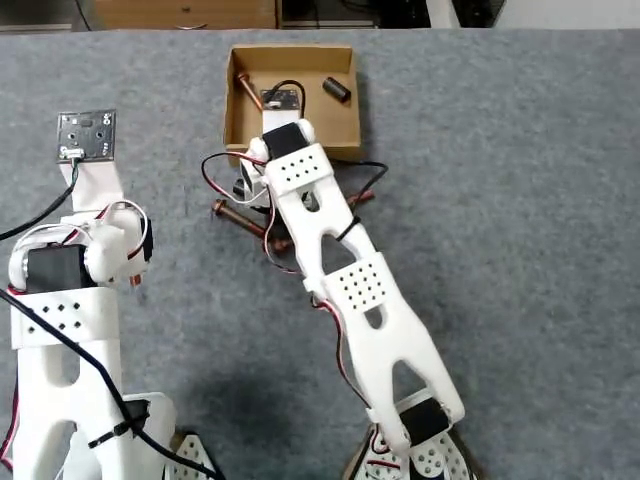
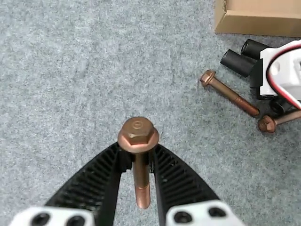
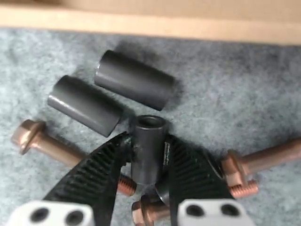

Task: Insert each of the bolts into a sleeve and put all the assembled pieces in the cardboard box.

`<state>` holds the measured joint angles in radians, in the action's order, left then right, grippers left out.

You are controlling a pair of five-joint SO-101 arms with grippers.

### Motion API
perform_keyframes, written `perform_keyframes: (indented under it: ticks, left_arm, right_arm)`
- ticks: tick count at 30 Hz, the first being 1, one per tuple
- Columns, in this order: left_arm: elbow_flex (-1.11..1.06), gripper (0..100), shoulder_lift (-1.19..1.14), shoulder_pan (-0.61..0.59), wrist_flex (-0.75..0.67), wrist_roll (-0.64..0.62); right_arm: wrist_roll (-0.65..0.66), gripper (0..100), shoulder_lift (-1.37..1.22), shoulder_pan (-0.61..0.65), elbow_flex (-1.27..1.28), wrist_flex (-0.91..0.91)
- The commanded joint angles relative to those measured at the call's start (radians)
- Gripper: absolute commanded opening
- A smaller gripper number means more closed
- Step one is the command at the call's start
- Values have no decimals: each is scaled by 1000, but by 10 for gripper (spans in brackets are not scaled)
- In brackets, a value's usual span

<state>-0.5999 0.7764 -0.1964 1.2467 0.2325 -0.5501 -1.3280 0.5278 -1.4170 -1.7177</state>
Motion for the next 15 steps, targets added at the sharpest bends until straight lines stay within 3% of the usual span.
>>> perform_keyframes:
  ticks: [1, 15]
  left_arm:
    - [6, 19, 27, -9, -17, 0]
    - [12, 19, 36, -9, -14, -2]
  right_arm:
    - [9, 116, -4, 12, 2, 21]
    - [29, 116, -16, 31, -1, -28]
